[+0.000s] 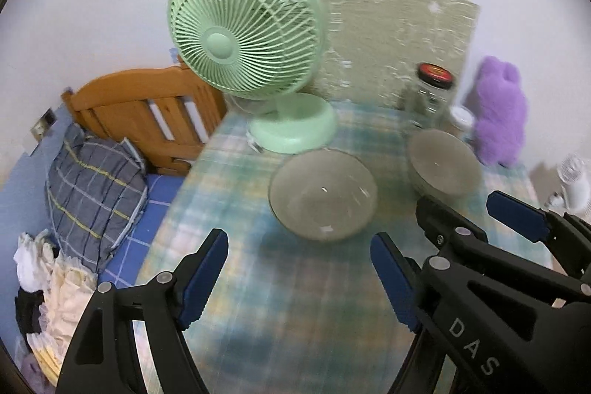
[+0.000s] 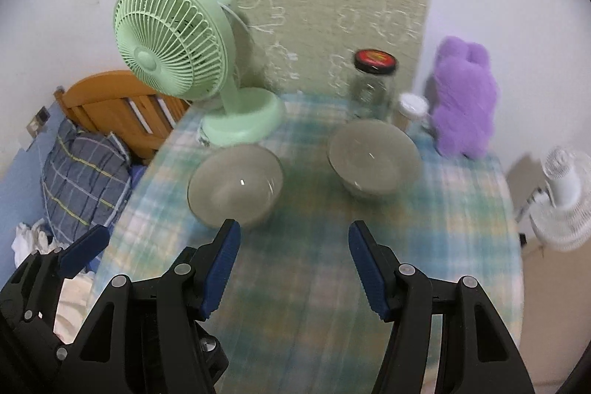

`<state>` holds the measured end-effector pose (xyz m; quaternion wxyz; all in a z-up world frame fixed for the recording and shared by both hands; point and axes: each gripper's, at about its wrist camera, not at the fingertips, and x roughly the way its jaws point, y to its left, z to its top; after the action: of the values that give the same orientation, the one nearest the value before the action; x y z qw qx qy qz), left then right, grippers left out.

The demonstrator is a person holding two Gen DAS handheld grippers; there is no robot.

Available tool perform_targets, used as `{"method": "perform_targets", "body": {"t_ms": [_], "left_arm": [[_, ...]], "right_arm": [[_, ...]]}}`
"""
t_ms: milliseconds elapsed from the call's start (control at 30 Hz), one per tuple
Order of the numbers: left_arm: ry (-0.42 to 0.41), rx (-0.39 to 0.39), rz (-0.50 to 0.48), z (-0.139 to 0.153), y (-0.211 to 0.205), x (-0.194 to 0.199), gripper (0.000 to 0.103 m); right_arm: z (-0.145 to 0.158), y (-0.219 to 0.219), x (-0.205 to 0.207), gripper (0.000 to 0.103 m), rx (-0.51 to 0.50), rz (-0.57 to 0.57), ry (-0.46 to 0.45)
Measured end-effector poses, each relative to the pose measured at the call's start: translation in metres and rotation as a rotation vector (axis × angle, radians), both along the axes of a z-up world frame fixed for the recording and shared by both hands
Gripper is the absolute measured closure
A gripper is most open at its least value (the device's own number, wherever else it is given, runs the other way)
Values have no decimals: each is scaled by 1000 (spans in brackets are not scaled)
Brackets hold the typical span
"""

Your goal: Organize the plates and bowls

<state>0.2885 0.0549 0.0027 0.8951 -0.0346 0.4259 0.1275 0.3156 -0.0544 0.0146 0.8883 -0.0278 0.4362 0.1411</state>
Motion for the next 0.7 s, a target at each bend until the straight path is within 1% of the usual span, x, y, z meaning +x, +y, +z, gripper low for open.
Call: {"method": "perform_targets", "body": {"t_ms": [67,167,333,433,467,500,533,600,667,700], "left_arm": [[5,11,29,-5,6,14,26],[17,24,76,-16,16,38,27],[42,12,69,-37,24,68,35],[48,49,69,-47,28,82,36],[56,45,68,-51,30,86,39],[66,34,66,-56,32,90,44],[74,21,62,-60,34,94,46],[93,0,60,-69,38,101,49],[108,1,60,-78,41,106,52],[114,-1,57,-81,41,109,56]], "right_arm": [[-5,7,20,38,10,19,8],[-12,16,41,38,8,36,3],[-32,31,80,40,0,42,28],[-47,39,100,41,-1,31,47],[-51,41,105,41,-1,28,53],[-55,43,109,43,2,28,60],[-59,45,113,45,1,28,67],[-68,50,121,46,-8,27,81],[-77,53,127,48,-21,24,91],[-80,54,129,52,-25,23,95]]}}
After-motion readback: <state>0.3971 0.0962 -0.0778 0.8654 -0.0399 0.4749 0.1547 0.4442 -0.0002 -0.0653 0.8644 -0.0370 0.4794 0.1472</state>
